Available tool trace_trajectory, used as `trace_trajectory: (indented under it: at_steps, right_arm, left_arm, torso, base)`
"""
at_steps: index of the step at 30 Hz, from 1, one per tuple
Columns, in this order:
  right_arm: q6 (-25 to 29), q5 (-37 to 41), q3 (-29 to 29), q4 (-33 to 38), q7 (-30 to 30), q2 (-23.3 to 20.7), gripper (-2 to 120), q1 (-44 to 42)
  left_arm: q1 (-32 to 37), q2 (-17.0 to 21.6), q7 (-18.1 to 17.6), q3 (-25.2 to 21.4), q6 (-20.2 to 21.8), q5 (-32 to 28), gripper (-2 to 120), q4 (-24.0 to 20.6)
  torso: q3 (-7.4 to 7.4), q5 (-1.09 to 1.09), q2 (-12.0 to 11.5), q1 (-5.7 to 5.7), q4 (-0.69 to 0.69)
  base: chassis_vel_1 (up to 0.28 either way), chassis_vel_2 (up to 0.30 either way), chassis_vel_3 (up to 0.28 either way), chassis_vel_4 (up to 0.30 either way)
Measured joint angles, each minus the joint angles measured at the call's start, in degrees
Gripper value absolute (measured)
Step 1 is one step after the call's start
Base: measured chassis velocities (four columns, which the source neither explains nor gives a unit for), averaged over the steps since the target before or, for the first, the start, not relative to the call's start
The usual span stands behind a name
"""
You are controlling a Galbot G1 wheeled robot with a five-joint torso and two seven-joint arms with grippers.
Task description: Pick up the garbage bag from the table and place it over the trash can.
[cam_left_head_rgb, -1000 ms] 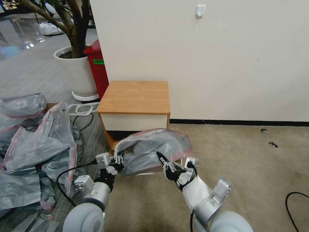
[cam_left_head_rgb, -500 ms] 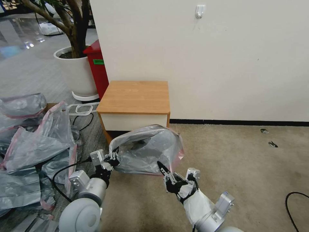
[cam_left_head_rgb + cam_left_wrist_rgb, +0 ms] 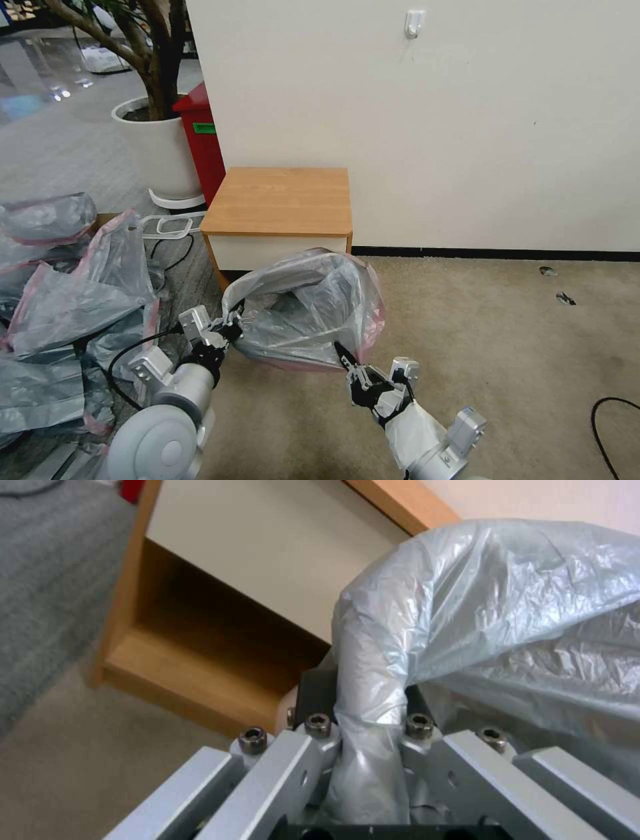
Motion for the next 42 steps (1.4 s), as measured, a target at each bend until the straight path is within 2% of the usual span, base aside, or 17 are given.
trace_trajectory:
  at_steps: [4, 7, 11, 14, 16, 18, 22, 23, 25, 27, 28, 31, 36, 42]
  right_arm:
    - [0.4, -1.5, 0.5, -0.9, -0.3, 0.1, 0, 0.2]
    - [1.4, -4.6, 0.5, -1.2, -1.0, 0.1, 7, -0.1]
    - [3.6, -12.5, 0.7, -1.6, -2.8, 0.5, 25, -1.4]
    - [3.6, -15.1, 1.1, -1.1, -3.0, 0.5, 32, -2.2]
    - [3.6, -17.7, 2.1, -0.4, -3.1, 0.2, 43, -3.7]
    - [3.4, -18.1, 2.4, 0.1, -3.2, 0.0, 47, -4.5]
    - [3.7, -19.0, 3.9, 2.5, -4.6, -0.5, 66, -7.6]
    - [3.7, -19.0, 3.9, 2.5, -4.6, -0.5, 66, -7.6]
    - [4.5, -19.2, 5.0, 3.5, -4.7, -0.1, 74, -7.5]
    - [4.9, -19.2, 5.7, 4.0, -4.6, 0.2, 77, -6.8]
    - [5.2, -18.9, 6.5, 4.4, -4.6, 0.4, 82, -5.8]
    - [3.8, -12.2, 10.8, 5.3, -3.5, 1.1, 96, 1.3]
    - [1.5, -5.2, 11.9, 3.4, -1.9, 1.4, 100, 7.3]
    - [1.2, -3.4, 10.8, 2.3, -1.9, 1.5, 100, 9.0]
  left_arm:
    - [0.2, -0.1, -0.2, 0.0, 0.4, -0.8, 4, -0.3]
    - [0.2, -0.2, -0.4, 0.0, 0.5, -0.8, 4, -0.3]
    - [-0.2, -0.2, -1.7, -0.3, 1.2, -0.9, 4, 0.2]
    - [-0.4, -0.1, -2.3, -0.8, 1.5, -1.1, 4, 0.4]
    - [-0.8, 0.0, -3.2, -1.7, 1.9, -1.8, 4, 0.7]
    - [-1.0, 0.1, -3.4, -2.0, 2.0, -2.0, 4, 0.9]
    - [-1.5, 0.3, -3.9, -2.9, 2.4, -2.4, 4, 1.8]
    - [-1.5, 0.3, -3.9, -2.9, 2.4, -2.4, 4, 1.8]
    - [-1.4, 0.4, -3.9, -2.8, 2.8, -2.4, 4, 1.8]
    - [-1.3, 0.4, -3.9, -2.7, 3.0, -2.4, 4, 1.8]
    - [-1.1, 0.5, -3.9, -2.5, 3.1, -2.4, 4, 1.8]
    - [-0.6, 0.7, -3.3, -1.8, 3.3, -2.4, 4, 1.5]
    - [-0.1, 0.6, -3.1, -1.5, 3.4, -2.3, 4, 0.7]
    - [0.1, 0.5, -3.0, -1.7, 3.4, -2.2, 4, 0.3]
  torso:
    - [0.0, 0.0, 0.0, 0.0, 0.0]
    - [0.0, 0.0, 0.0, 0.0, 0.0]
    - [0.0, 0.0, 0.0, 0.0, 0.0]
    - [0.0, 0.0, 0.0, 0.0, 0.0]
    - [0.0, 0.0, 0.0, 0.0, 0.01]
    - [0.0, 0.0, 0.0, 0.0, 0.0]
    - [0.0, 0.0, 0.0, 0.0, 0.0]
    - [0.0, 0.0, 0.0, 0.0, 0.0]
    - [0.0, -0.01, 0.0, 0.0, 0.0]
    - [0.0, 0.0, 0.0, 0.0, -0.01]
    - [0.0, 0.0, 0.0, 0.0, -0.01]
    - [0.0, 0.01, 0.0, 0.0, 0.0]
    - [0.0, 0.01, 0.0, 0.0, 0.01]
    - [0.01, 0.0, 0.0, 0.0, 0.0]
  base:
    - [0.0, 0.0, 0.0, 0.0]
    - [0.0, 0.0, 0.0, 0.0]
    - [0.0, 0.0, 0.0, 0.0]
    - [0.0, 0.0, 0.0, 0.0]
    - [0.0, 0.0, 0.0, 0.0]
    - [0.0, 0.0, 0.0, 0.0]
    - [0.0, 0.0, 0.0, 0.0]
    - [0.0, 0.0, 0.0, 0.0]
    - [0.0, 0.0, 0.0, 0.0]
    - [0.0, 0.0, 0.0, 0.0]
    - [0.0, 0.0, 0.0, 0.0]
    - [0.0, 0.0, 0.0, 0.0]
    - [0.0, 0.0, 0.0, 0.0]
    - [0.0, 0.0, 0.0, 0.0]
